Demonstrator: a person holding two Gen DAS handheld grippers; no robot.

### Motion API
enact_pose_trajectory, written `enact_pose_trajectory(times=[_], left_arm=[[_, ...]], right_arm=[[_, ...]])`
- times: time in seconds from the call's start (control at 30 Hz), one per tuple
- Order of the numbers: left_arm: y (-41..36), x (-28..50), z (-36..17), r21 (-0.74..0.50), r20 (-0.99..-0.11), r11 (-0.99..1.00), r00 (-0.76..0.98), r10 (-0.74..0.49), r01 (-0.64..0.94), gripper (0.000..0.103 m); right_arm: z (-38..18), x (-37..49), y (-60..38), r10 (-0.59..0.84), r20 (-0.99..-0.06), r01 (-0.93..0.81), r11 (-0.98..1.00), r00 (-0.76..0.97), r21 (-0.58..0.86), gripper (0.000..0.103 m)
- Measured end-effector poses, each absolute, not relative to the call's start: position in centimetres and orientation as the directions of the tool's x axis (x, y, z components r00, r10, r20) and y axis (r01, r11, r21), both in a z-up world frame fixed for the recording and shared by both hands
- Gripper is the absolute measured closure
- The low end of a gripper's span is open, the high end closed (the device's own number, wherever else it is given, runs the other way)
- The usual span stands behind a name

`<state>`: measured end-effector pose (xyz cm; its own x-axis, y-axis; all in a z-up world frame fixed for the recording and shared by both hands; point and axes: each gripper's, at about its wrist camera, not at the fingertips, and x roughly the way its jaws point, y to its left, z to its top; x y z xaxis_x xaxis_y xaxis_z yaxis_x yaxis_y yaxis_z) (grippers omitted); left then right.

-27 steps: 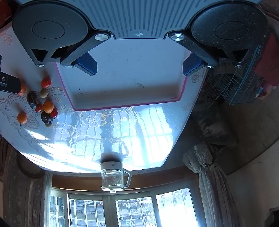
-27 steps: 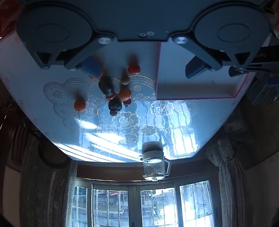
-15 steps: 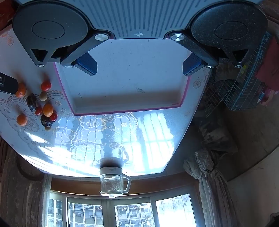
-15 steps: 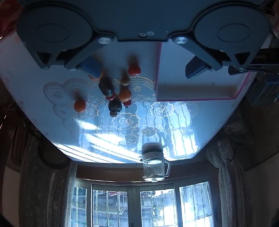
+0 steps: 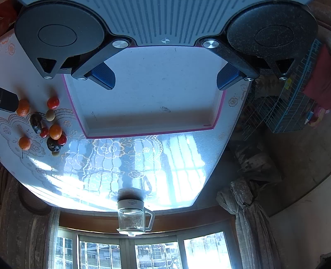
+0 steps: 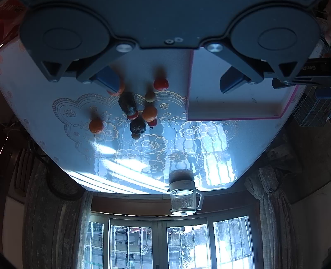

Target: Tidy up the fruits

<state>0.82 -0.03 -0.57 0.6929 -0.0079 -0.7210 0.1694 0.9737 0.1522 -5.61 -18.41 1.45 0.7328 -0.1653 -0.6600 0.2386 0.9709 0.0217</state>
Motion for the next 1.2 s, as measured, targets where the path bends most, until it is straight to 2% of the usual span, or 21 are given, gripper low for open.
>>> enact_pose_trajectory(times=[1.2], left_arm=[[0.21,1.0,-0.67,0.144,-0.727,0.975,0.686,-0.013,0.171,0.0]], right_arm=[[1.42,-5.52,-18.4,-0.162,-0.656,0.235,0.972,0.737,0.024,0.0]])
